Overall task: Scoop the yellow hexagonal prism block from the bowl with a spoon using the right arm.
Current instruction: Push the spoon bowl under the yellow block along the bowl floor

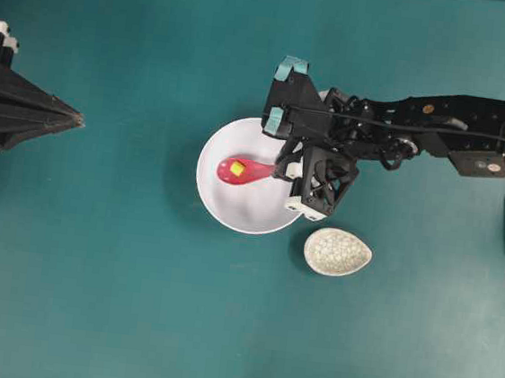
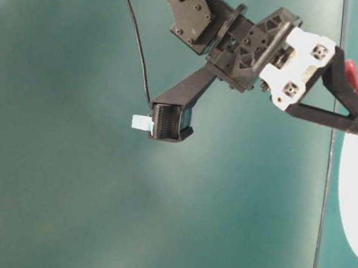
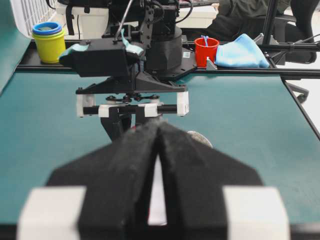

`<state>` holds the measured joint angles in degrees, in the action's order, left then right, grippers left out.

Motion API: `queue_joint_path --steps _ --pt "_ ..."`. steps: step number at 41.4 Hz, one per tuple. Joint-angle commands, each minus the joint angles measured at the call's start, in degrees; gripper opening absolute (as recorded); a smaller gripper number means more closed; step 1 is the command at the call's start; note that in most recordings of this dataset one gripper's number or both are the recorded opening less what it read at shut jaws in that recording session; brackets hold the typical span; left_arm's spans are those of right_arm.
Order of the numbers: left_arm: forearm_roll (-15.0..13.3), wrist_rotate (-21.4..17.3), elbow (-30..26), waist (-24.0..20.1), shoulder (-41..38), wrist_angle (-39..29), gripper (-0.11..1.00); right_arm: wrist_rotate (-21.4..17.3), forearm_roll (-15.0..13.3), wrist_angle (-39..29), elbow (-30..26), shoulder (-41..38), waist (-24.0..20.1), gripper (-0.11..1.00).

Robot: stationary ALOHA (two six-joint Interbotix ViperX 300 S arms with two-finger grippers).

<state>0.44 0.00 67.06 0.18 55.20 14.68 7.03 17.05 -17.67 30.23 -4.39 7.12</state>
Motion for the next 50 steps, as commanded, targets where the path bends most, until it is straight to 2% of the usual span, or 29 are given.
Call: queue_joint_path --steps 1,50 --pt "0.09 -0.09 -1.58 0.09 -0.26 0.53 0.03 0.0 0.18 0.44 -0.97 0.97 -0.26 0.24" --pt "0.09 0.0 -1.58 0.09 -0.26 0.53 0.03 -0.18 0.79 0.09 0.53 2.55 -1.23 0.24"
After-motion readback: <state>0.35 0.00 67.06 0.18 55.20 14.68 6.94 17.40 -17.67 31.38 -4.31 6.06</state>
